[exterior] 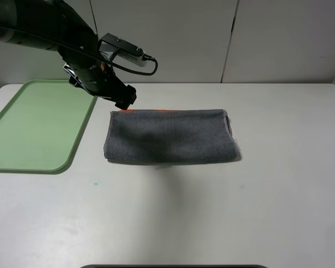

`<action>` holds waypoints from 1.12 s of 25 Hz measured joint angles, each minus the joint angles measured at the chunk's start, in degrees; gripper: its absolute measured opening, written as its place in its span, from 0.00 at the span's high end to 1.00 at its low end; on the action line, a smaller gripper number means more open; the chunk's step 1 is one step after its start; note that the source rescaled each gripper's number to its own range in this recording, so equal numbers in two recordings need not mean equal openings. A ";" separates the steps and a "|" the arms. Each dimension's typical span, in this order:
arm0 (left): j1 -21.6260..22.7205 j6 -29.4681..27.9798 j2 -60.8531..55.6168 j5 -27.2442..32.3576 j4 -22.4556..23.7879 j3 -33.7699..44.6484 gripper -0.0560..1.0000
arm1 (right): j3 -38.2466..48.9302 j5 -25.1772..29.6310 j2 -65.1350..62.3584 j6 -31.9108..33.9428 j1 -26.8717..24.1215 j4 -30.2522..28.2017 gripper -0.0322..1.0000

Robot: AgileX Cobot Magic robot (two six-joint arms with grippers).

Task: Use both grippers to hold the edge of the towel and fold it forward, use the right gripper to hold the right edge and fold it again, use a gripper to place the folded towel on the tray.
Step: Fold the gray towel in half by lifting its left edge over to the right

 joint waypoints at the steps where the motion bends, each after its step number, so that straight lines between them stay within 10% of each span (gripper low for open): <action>1: 0.00 -0.52 0.00 0.16 -0.85 0.00 0.07 | 0.00 0.00 0.00 0.00 0.00 0.00 0.00; 28: 0.04 -6.77 11.73 -3.65 -9.18 0.49 0.07 | 0.00 0.00 0.00 0.00 0.00 0.00 0.00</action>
